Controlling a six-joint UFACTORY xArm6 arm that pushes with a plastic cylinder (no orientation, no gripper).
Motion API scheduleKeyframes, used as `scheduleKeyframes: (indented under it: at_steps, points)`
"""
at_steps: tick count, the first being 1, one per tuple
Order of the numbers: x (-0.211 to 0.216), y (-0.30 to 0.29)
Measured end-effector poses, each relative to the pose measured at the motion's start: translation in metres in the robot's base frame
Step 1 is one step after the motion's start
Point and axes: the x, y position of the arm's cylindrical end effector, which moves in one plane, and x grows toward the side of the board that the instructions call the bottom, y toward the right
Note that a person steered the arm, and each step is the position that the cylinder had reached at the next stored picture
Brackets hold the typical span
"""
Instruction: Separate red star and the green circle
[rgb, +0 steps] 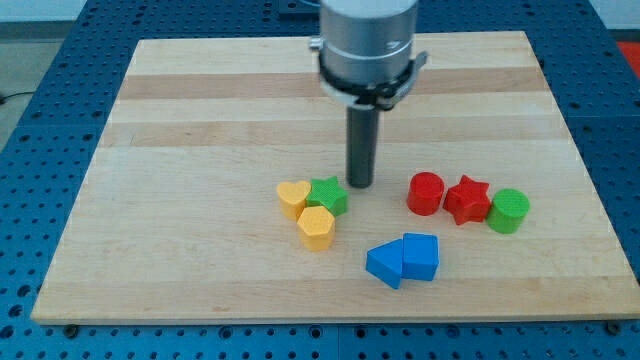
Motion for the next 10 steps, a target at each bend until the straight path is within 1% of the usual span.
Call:
scheduleKeyframes:
  at_steps: [1,2,3,4,5,7,8,9,10]
  points:
    - [-0.066,0.028]
    - [-0.074,0.124]
    - [-0.024,0.209]
    - [0.045,0.214]
    - [0.052,0.194]
    - [0.087,0.176]
    - [0.065,0.125]
    - [0.036,0.059]
    - [0.021,0.005]
